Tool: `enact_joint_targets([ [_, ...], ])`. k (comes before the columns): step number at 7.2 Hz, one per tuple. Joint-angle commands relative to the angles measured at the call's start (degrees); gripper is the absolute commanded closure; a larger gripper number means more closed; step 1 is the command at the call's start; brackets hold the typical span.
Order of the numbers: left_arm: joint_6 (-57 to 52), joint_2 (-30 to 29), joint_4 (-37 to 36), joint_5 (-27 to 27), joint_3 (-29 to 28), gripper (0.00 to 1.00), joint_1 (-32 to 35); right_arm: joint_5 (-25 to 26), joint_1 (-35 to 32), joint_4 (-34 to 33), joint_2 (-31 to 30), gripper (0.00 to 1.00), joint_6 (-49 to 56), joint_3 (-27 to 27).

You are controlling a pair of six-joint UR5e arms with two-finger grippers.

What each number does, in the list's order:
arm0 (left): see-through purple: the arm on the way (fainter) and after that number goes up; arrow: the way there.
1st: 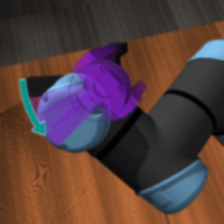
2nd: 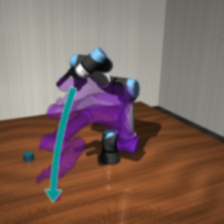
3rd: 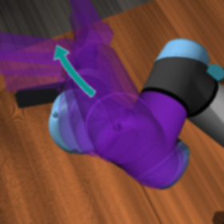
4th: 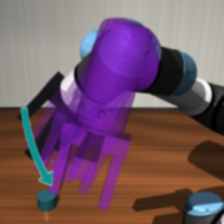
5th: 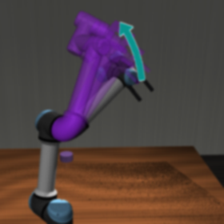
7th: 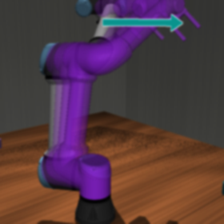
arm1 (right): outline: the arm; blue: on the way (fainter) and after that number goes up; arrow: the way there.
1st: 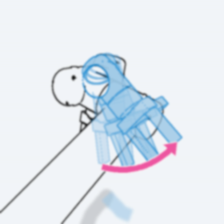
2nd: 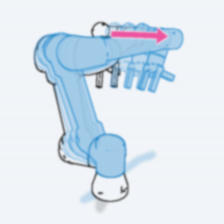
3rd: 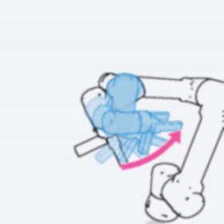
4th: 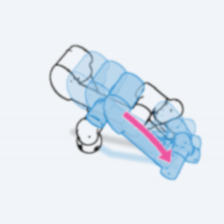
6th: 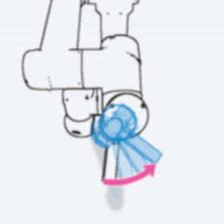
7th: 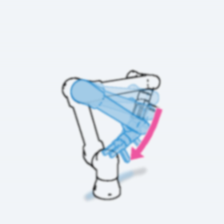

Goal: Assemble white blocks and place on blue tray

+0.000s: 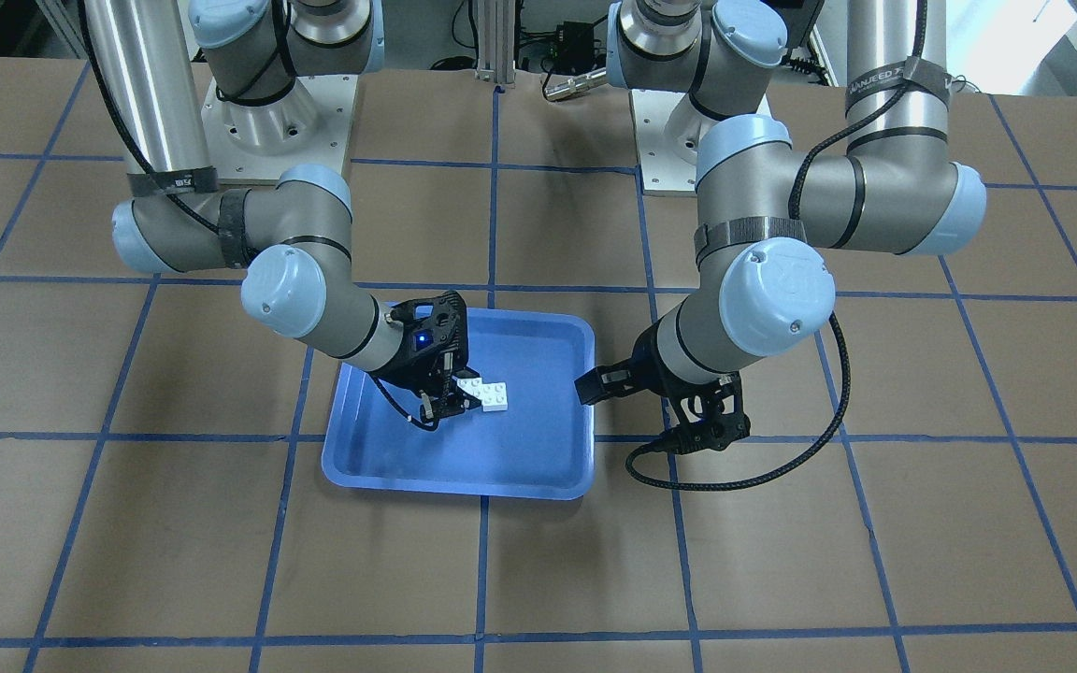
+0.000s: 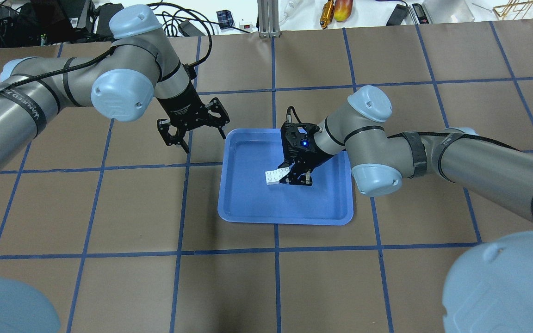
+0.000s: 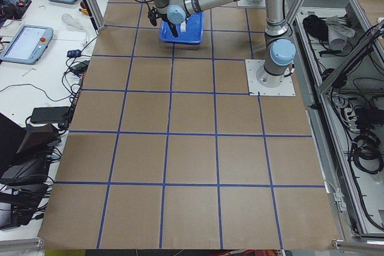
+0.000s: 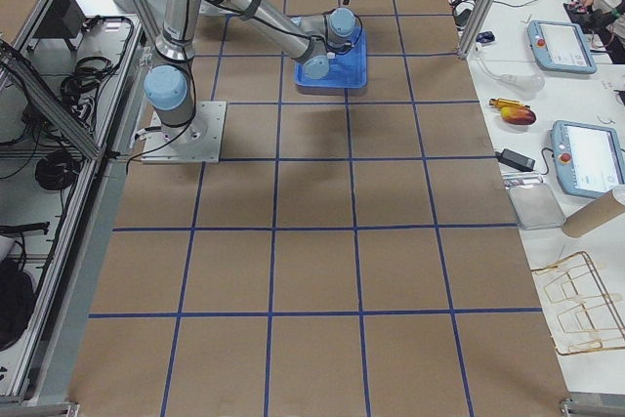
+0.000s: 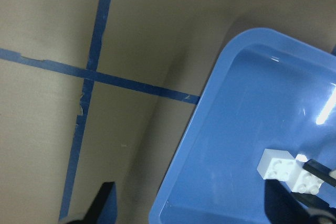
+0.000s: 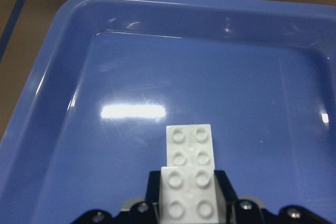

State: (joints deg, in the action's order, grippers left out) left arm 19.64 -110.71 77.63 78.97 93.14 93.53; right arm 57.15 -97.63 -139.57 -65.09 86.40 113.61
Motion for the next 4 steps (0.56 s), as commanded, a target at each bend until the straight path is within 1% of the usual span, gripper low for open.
enact_joint_targets([
  [1, 0.1, 0.1, 0.1, -0.1, -0.2, 0.0, 0.1, 0.0, 0.0, -0.4, 0.9, 0.96, 0.0, -0.1],
  [2, 0.1, 0.5, 0.6, 0.0, -0.2, 0.0, 0.0, 0.0, 0.0, -2.0, 1.9, 0.96, -0.1, -0.1],
  [4, -0.1, 1.2, 1.7, 0.0, -0.2, 0.0, -0.2, 0.0, 0.0, -2.0, 1.9, 0.95, -0.1, -0.1],
])
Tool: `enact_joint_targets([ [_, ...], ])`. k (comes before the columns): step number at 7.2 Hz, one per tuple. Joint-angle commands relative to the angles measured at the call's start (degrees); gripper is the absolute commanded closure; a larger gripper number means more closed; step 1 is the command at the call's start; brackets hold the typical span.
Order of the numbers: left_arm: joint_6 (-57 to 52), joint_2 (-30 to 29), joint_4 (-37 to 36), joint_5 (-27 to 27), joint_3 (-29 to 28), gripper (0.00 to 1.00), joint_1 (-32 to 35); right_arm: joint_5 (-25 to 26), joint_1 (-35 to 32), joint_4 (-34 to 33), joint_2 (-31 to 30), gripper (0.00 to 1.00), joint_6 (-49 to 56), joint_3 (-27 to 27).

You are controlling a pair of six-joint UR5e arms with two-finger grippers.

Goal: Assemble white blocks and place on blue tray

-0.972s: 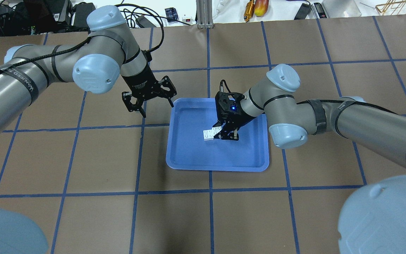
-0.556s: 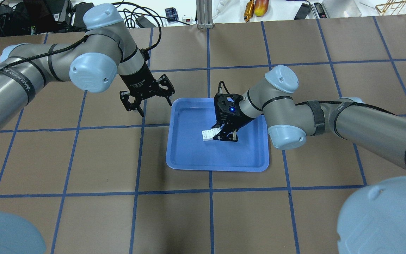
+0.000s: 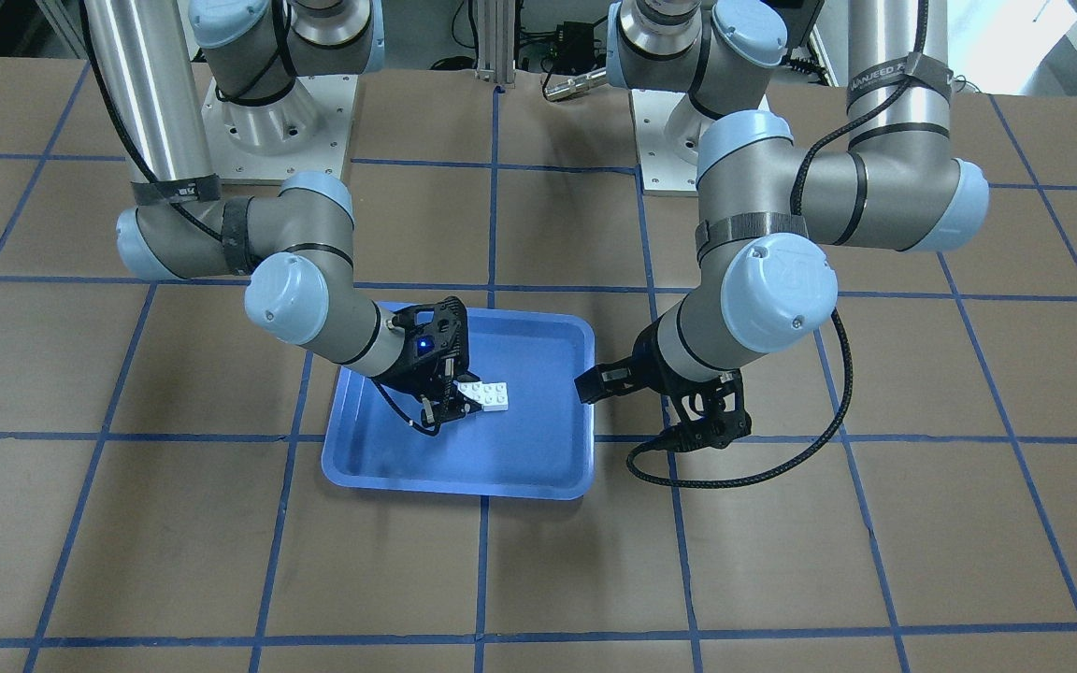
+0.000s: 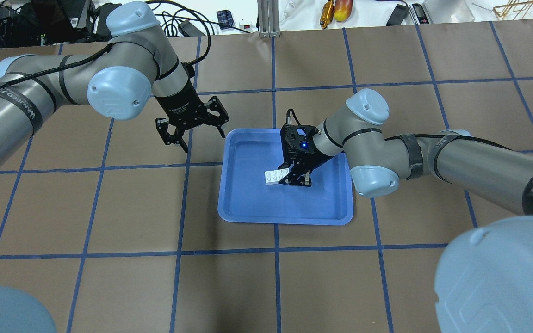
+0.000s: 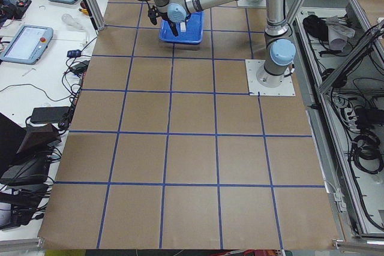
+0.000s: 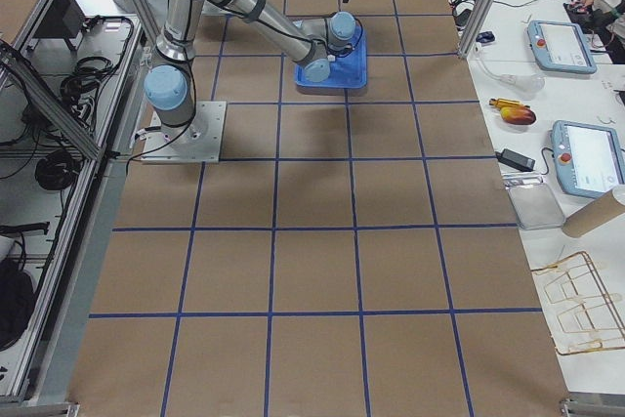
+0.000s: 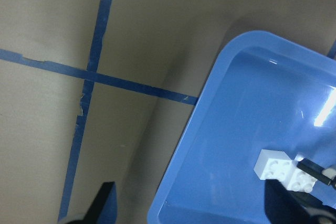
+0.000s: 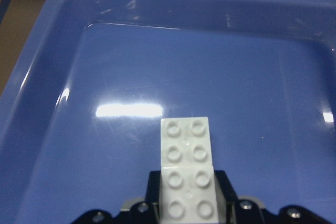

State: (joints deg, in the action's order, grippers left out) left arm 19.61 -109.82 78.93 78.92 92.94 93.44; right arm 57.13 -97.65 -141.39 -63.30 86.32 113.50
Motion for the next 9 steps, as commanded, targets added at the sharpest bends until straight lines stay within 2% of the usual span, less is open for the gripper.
enact_joint_targets([
  [1, 0.0, 0.4, 0.4, 0.0, 0.0, 0.0, -0.1, -0.1, -0.1, -0.4, 0.1, 0.94, -1.3, 0.0],
  [2, 0.0, 0.4, 0.4, 0.0, 0.0, 0.0, 0.0, -0.1, -0.1, -0.5, 0.1, 0.66, -1.9, 0.0],
  [3, 0.0, 0.4, 0.4, 0.0, 0.0, 0.0, -0.1, 0.0, -0.1, -0.8, 0.0, 0.01, -3.3, 0.1],
  [5, 0.0, 0.5, 0.8, 0.0, 0.0, 0.0, 0.0, 0.3, -0.1, -1.3, -0.5, 0.0, -4.9, -0.6],
  [6, -0.1, 0.7, 1.1, 0.1, -0.3, 0.0, 0.0, 4.6, 0.0, -0.3, -2.1, 0.0, -6.6, -2.4],
  [8, -0.5, 1.1, 2.4, 1.8, -1.3, 0.0, -0.2, 6.3, 0.9, 2.2, -5.5, 0.0, -6.8, -4.7],
  [9, -0.8, 1.4, 2.8, 7.7, -3.0, 0.0, -0.1, 8.4, 1.1, 9.6, -8.5, 0.0, -6.9, -7.4],
])
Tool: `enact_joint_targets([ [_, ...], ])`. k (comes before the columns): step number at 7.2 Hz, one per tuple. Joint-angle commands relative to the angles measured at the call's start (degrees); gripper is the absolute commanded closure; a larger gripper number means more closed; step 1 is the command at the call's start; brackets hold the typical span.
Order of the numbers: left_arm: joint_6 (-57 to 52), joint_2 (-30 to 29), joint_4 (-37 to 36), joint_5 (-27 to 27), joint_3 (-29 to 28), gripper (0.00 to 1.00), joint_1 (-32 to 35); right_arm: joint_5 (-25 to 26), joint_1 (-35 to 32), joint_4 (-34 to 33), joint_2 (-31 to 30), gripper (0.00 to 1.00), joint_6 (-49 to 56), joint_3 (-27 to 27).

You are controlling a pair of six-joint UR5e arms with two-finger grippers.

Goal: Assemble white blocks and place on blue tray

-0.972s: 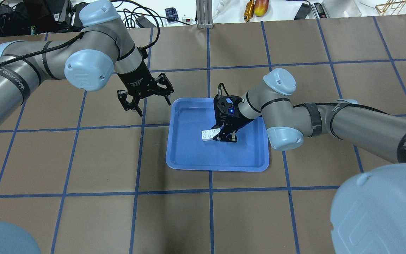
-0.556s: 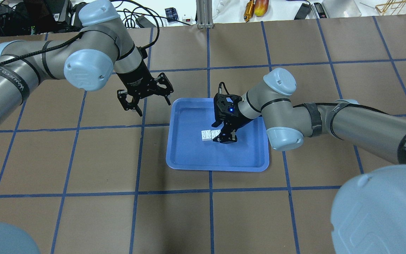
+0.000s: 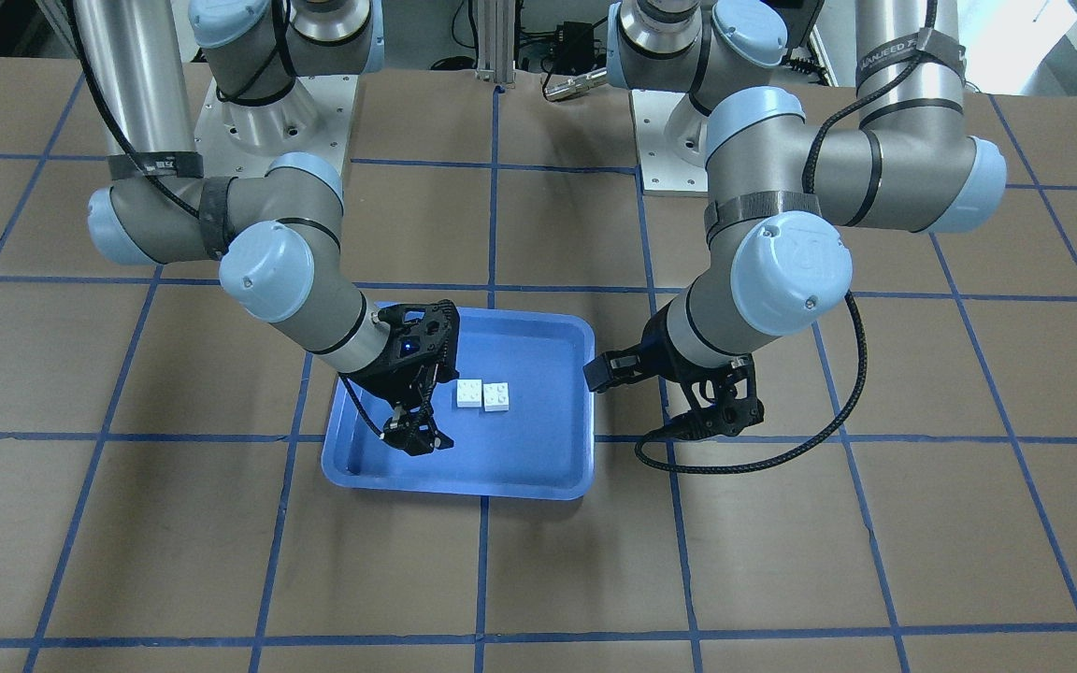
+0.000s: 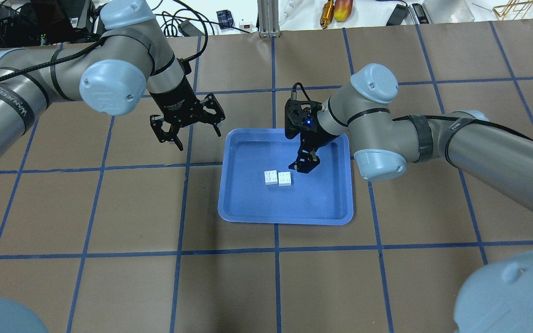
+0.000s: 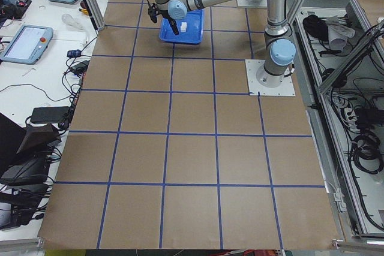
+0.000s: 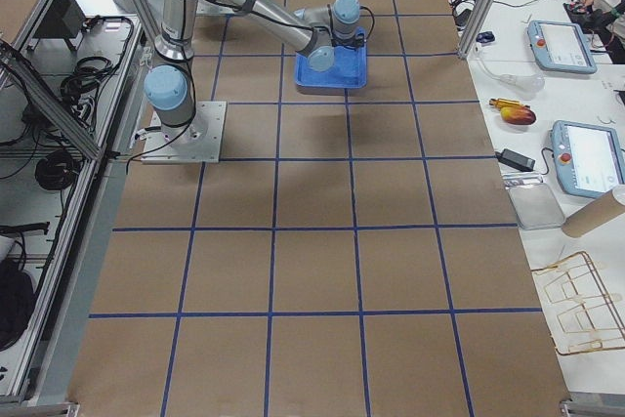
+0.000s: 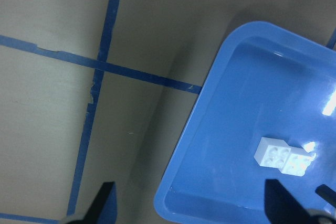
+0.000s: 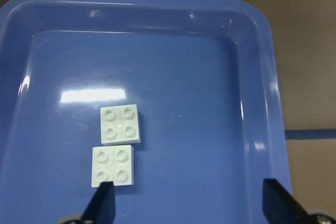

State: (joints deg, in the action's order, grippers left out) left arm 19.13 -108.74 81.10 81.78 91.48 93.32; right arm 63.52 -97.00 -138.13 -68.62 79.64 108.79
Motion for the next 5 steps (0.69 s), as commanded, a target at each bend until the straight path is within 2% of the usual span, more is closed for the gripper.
enact_joint_targets([
  [1, -3.5, 0.9, 1.9, 6.4, -4.4, 0.0, -0.1, 5.8, 1.0, 14.7, -5.4, 0.0, -1.0, -6.8],
  [2, -10.3, 2.0, 3.2, 11.0, -7.5, 0.0, 0.0, 7.8, 1.8, 22.6, -7.4, 0.0, -3.2, -11.9],
  [3, -13.7, 3.3, 5.6, 12.7, -10.0, 0.0, -0.8, 12.1, 3.0, 29.8, -9.5, 0.0, -6.3, -16.5],
  [4, -17.6, 5.0, 8.7, 12.4, -11.7, 0.0, -5.0, 16.2, 4.0, 36.3, -12.1, 0.0, -13.3, -19.7],
  [5, -22.6, 7.1, 9.9, 12.3, -12.0, 0.0, -7.5, 18.1, 4.1, 40.2, -13.7, 0.0, -24.2, -21.6],
])
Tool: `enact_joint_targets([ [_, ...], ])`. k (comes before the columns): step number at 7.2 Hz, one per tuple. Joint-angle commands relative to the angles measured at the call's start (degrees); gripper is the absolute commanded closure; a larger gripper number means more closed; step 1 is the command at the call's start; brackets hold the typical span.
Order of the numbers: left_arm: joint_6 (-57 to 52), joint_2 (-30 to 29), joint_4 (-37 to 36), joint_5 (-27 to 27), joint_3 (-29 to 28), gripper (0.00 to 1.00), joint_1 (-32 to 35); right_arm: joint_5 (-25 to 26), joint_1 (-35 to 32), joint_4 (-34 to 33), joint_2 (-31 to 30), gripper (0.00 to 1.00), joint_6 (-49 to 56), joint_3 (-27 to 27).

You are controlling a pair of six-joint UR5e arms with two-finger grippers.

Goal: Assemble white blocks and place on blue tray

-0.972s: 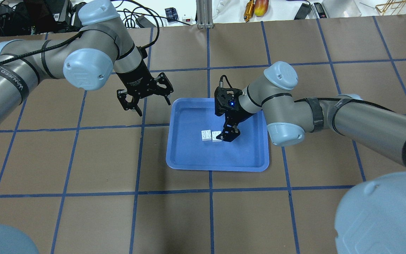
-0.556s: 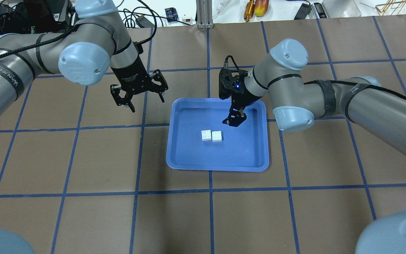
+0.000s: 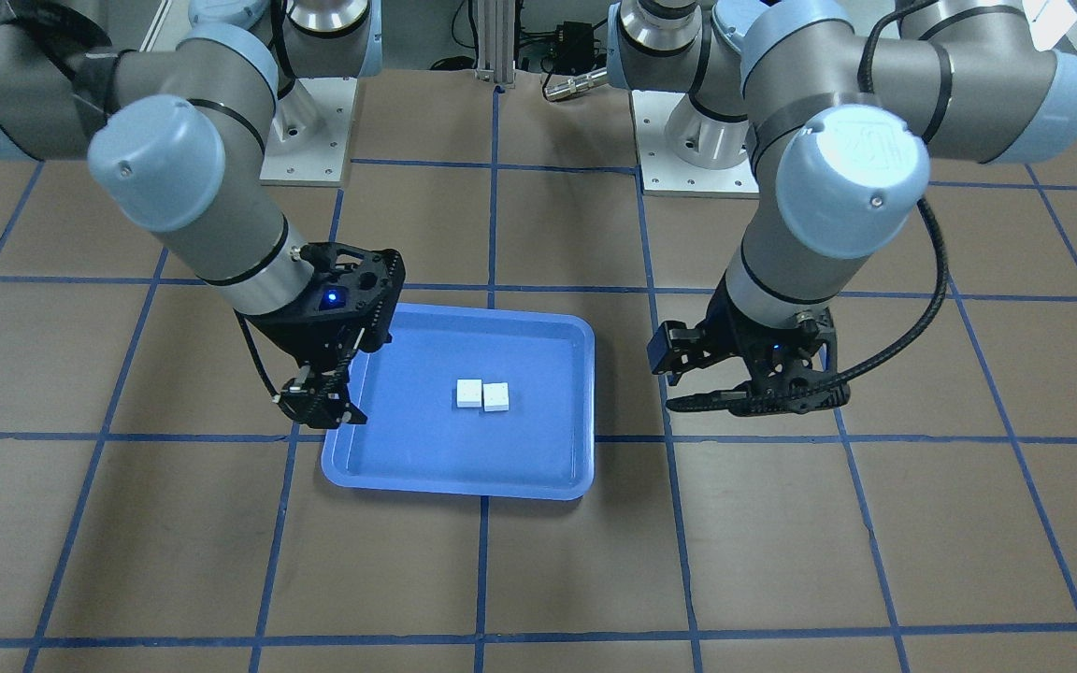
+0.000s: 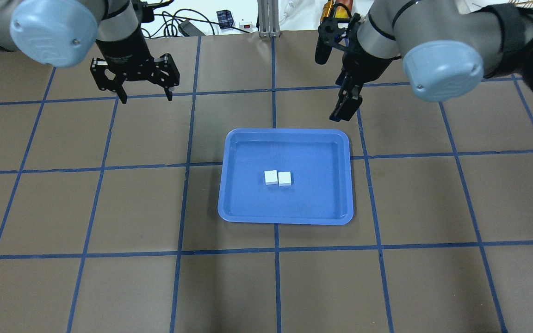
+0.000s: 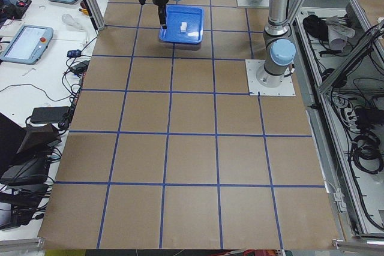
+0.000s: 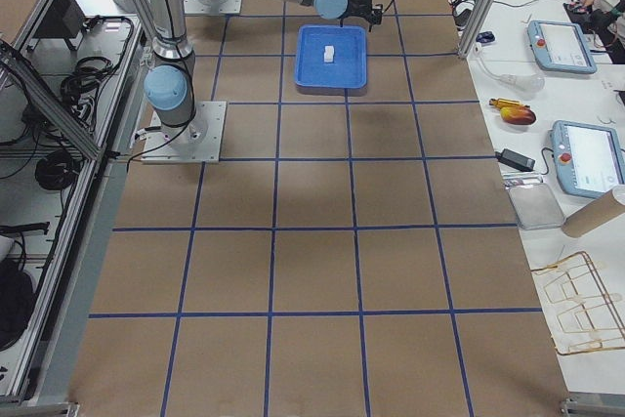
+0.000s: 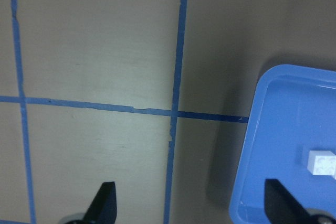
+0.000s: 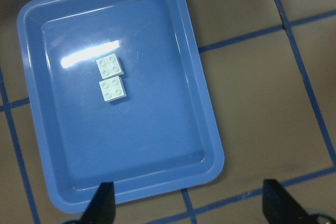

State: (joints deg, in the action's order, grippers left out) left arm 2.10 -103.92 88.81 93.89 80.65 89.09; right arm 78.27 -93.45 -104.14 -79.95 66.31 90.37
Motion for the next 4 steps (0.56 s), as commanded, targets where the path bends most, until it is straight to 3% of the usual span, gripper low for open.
enact_joint_targets([
  [1, -9.2, 4.5, 3.8, -1.3, -0.8, 0.0, -4.0, 8.6, 0.3, 7.5, -3.5, 0.0, -19.6, -4.3],
  [2, -9.0, 6.2, 4.2, -2.1, -0.3, 0.0, -4.6, 11.8, 0.2, 11.9, -4.2, 0.0, -28.3, -5.9],
  [4, -2.7, 8.8, 3.7, -2.5, 2.6, 0.02, -3.3, 12.5, 0.2, 19.0, -5.3, 0.0, -51.2, -9.1],
])
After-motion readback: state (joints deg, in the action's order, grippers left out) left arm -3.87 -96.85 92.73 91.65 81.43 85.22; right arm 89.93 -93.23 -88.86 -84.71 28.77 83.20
